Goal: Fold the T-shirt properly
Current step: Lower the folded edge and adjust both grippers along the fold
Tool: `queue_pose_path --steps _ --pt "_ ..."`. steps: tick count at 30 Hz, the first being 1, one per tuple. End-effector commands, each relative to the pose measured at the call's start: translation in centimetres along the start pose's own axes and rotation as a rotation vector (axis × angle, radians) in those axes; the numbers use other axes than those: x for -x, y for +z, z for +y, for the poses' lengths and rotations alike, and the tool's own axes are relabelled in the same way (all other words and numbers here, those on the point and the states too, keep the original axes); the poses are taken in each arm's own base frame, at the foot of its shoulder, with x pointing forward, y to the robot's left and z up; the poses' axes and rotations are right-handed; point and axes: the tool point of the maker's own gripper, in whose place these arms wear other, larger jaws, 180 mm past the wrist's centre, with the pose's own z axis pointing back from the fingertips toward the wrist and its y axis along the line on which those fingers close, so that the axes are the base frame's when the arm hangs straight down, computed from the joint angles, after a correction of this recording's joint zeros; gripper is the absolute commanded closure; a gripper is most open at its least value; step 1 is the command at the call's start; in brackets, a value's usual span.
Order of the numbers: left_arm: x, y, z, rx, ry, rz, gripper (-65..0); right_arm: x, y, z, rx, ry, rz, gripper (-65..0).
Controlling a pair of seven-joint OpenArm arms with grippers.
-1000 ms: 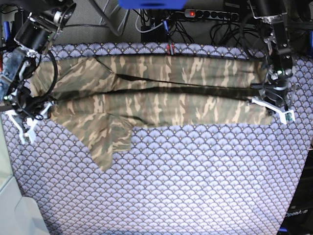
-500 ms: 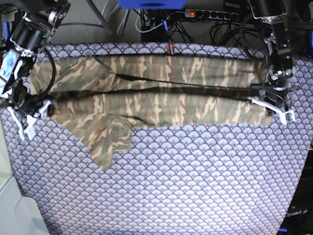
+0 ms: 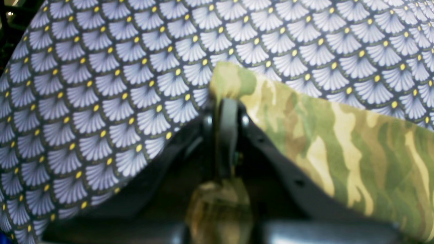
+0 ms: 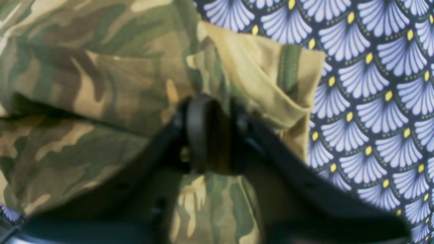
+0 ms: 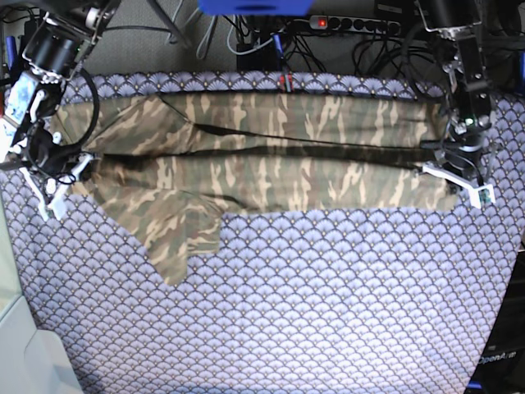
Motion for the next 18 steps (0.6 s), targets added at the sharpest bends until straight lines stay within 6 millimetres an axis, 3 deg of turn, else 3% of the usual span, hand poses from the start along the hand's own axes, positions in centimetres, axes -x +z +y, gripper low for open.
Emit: queue_pose_path --steps 1,12,18 --pt "-1.9 0.1 0.4 -0.011 -0.008 -0.058 -0.4 -1.7 1.0 -1.0 0.026 0.012 -0.047 -2.4" --pt "-2.0 0.4 0.4 -0.008 -0.014 -0.063 -0.4 -2.5 4.0 -1.6 0.108 0.086 -0.101 -1.0" --pt "-2.2 1.5 0.6 -0.018 0.011 -0.05 -0.4 -0.9 4.5 -0.8 0.115 0.104 -0.086 -1.0"
